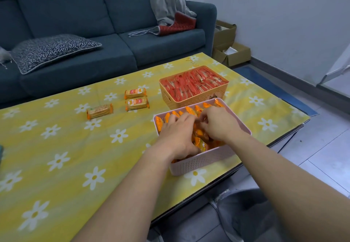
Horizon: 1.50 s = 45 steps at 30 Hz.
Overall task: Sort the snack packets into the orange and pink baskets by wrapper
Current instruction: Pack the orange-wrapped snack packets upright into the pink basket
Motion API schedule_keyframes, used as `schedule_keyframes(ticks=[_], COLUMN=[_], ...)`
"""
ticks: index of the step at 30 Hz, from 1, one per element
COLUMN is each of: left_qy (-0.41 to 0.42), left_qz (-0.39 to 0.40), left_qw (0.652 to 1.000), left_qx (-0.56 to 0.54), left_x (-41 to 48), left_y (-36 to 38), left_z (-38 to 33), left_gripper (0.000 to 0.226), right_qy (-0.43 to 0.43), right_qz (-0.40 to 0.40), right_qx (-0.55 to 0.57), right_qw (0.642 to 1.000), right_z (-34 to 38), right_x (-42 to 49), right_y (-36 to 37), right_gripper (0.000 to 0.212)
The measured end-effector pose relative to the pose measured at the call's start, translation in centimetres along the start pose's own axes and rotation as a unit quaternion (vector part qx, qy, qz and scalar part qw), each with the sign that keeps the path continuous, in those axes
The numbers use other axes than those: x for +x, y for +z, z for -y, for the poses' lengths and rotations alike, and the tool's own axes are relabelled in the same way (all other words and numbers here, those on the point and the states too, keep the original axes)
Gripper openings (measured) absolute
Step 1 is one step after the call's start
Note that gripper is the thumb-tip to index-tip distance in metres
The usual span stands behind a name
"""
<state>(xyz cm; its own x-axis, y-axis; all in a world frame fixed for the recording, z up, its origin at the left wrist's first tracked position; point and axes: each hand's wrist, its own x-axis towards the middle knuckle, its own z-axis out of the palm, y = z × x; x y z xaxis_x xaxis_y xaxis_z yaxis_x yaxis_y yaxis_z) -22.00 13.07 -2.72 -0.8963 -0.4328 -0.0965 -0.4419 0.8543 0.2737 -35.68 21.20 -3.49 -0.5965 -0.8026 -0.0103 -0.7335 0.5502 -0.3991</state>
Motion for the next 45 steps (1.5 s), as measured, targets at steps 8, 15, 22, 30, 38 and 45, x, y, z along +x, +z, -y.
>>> schedule_keyframes(ticks=[8,15,22,30,38,45], left_qy=[0.011,-0.011,-0.012,-0.021,-0.023,-0.006], left_qz=[0.046,0.075,0.072,0.066,0.055,0.038], left_qw=[0.999,0.997,0.997,0.998,0.998,0.999], left_qx=[0.024,0.031,0.001,-0.006,-0.023,-0.031], left_x=[0.1,0.3,0.3,0.4,0.2,0.1], left_y=[-0.2,-0.5,-0.3,-0.4,-0.4,-0.5], left_z=[0.2,-0.1,0.2,-0.1,0.0,-0.5], left_gripper=[0.071,0.081,0.083,0.078,0.073,0.025], right_qy=[0.002,-0.018,-0.016,0.082,0.071,-0.126], right_qz=[-0.005,0.025,0.001,0.054,0.051,0.124], right_qx=[0.077,0.025,0.061,-0.196,-0.238,-0.105], right_qw=[0.997,0.999,0.998,0.976,0.967,0.979], right_z=[-3.0,-4.0,-3.6,-1.4,-1.5,-2.1], right_x=[-2.3,-3.2,-2.0,-3.2,-2.9,-3.0], right_y=[-6.2,-5.0,-4.0,-4.4,-4.2,-4.1], right_gripper=[0.018,0.013,0.008,0.045,0.021,0.044])
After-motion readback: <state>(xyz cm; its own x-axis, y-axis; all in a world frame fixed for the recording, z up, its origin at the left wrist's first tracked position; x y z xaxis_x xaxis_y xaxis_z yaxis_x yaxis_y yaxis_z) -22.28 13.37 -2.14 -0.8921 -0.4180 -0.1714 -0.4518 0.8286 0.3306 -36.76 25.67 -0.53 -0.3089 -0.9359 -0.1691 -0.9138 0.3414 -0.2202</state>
